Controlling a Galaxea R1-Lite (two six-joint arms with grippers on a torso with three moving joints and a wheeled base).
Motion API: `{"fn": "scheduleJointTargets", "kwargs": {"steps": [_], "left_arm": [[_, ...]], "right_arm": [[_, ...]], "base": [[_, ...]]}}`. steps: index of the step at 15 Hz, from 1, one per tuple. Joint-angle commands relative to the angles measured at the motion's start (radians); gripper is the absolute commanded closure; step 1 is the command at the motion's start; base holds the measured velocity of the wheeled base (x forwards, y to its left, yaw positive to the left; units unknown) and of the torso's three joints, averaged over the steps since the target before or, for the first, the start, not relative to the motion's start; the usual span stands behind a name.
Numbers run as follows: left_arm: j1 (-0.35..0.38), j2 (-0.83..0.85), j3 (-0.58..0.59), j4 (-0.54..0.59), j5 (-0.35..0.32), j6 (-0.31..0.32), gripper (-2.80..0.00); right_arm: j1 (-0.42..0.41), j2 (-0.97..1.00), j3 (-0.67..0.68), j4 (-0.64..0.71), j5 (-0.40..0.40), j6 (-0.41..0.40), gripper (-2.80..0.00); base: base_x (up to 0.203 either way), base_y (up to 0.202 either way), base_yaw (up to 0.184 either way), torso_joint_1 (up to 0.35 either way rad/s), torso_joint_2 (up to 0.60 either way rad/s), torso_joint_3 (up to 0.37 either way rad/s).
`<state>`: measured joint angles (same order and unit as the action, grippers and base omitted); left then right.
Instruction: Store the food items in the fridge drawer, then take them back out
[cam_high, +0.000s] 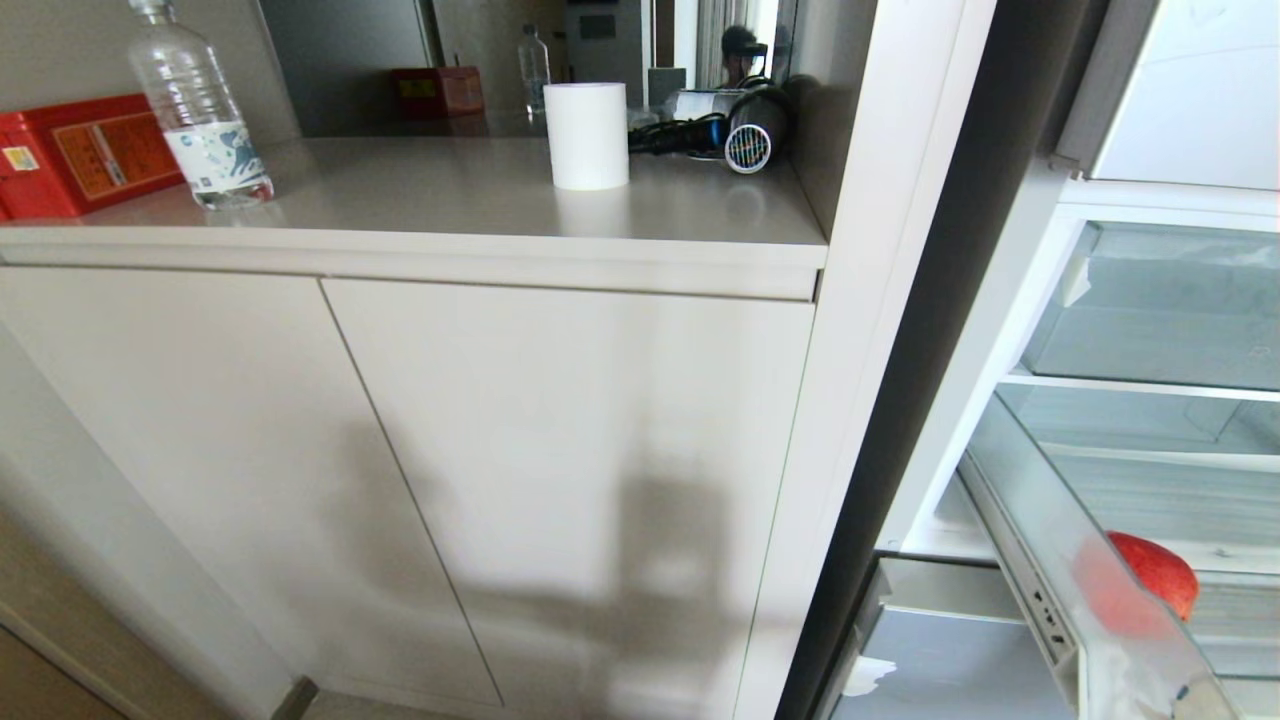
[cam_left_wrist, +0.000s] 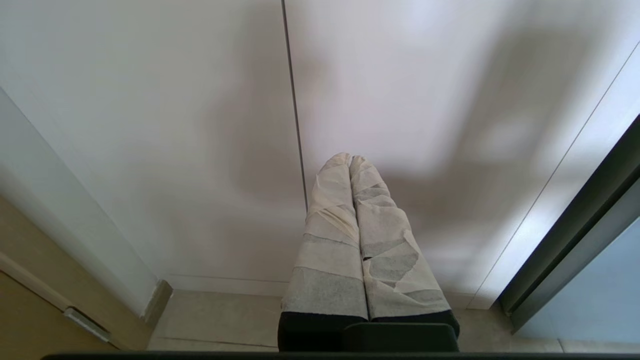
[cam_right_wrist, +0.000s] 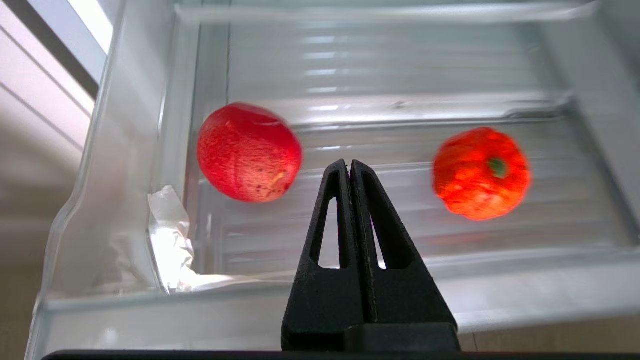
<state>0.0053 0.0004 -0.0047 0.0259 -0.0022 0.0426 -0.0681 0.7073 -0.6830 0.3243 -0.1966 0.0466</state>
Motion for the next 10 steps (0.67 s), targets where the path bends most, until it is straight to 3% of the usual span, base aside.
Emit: {"fn": "scheduleJointTargets", "kwargs": {"steps": [1,5,7,9,10], "left_arm": [[0.001,0.000,0.000,0.000,0.001,0.000,0.00],[0.001,0.000,0.000,0.000,0.000,0.000,0.00],[0.001,0.000,0.000,0.000,0.000,0.000,0.00],[0.001,0.000,0.000,0.000,0.001,0.000,0.00],[0.001,0.000,0.000,0.000,-0.001,-0.002,0.00]], "right_arm": [[0.001,-0.153,0.014,0.000,-0.004,-0.002,0.00],[0.026,-0.466,0.113,-0.012,0.100,-0.031,0.00],[0.040,-0.526,0.303,-0.107,0.133,-0.083,0.00],[0.048,-0.559,0.562,-0.310,0.149,-0.146,0.00],[0.051,-0.597,0.645,-0.333,0.160,-0.167,0.00]], "base": [[0.000,0.000,0.000,0.000,0.00,0.000],[0.000,0.000,0.000,0.000,0.00,0.000],[0.000,0.000,0.000,0.000,0.00,0.000],[0.000,0.000,0.000,0.000,0.00,0.000],[0.000,0.000,0.000,0.000,0.00,0.000]]}}
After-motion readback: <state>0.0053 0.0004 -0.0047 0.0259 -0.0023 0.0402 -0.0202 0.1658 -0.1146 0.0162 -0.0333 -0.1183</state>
